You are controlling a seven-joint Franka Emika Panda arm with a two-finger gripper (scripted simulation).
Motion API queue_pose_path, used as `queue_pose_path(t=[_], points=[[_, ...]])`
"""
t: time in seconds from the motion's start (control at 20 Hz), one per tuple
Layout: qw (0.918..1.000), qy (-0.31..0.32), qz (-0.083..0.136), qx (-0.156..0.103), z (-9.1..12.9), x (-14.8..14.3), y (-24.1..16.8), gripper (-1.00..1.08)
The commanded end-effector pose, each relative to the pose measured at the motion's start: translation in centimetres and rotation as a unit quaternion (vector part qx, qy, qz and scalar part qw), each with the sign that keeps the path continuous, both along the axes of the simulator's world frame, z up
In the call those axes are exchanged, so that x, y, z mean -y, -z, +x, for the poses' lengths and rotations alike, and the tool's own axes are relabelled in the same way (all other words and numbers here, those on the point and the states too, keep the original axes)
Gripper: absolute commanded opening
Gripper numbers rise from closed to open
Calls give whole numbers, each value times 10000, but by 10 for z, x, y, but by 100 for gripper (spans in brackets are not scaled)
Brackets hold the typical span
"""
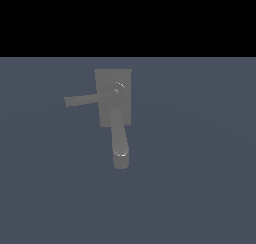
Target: Turn on the faucet by rotating a designated handle.
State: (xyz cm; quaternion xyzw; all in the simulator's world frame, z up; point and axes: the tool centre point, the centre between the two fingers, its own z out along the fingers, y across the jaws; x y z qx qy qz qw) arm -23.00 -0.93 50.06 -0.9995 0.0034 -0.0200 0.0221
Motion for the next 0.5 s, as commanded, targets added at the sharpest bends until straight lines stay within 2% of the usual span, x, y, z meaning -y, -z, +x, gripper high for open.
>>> queue_pose_path(t=[0.0,0.2,0.45], points=[[9999,-38,115,54,4,-1,-1,-100],[9996,-158,220,123,9,-3,-5,-100],[9995,-186,237,137,10,-3,-5,-100]])
